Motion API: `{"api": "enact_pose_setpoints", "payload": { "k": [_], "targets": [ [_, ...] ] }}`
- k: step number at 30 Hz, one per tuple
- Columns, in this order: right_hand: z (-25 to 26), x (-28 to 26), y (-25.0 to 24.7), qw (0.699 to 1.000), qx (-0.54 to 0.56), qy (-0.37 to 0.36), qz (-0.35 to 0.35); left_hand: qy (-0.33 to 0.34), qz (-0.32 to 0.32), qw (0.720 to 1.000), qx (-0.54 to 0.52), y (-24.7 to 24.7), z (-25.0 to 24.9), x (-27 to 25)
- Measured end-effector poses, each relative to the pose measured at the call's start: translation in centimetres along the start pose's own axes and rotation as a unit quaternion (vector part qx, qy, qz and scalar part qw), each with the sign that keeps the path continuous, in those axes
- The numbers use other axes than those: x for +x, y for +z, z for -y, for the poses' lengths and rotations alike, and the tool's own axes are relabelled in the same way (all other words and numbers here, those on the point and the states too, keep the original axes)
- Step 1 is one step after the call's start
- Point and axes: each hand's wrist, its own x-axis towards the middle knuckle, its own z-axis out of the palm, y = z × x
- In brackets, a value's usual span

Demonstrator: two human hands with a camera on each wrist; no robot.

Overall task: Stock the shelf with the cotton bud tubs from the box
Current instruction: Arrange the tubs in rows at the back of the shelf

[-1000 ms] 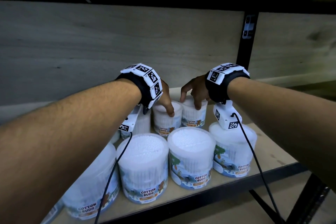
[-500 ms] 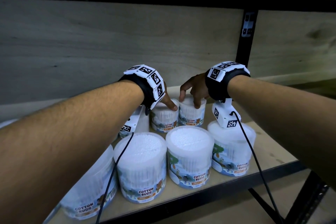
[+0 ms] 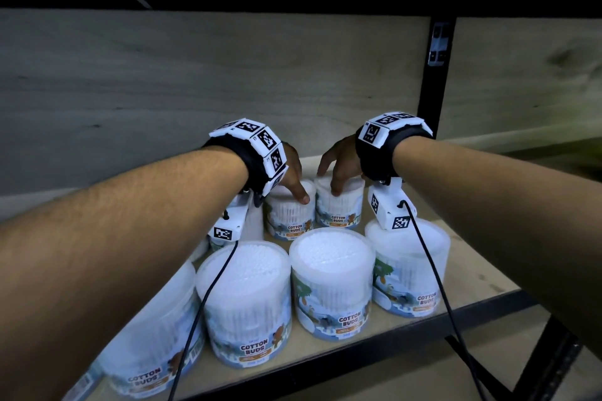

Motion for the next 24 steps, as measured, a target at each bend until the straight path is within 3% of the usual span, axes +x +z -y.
{"api": "enact_pose_setpoints", "payload": {
  "k": [9, 17, 24],
  "targets": [
    [0.3, -1.1, 0.1, 0.999, -0.014, 0.028, 0.016, 0.001, -0.015, 1.0, 0.012, 0.0, -0.4, -0.5],
    [0.7, -2.8, 0.2, 0.995, -0.093, 0.024, 0.029, -0.007, -0.018, 0.999, 0.038, -0.3, -1.6, -2.0],
    [0.4, -4.2, 0.3, 0.997, -0.061, 0.018, 0.039, -0.007, 0.007, 0.999, 0.039, -0.9, -2.2, -3.5]
  ]
}}
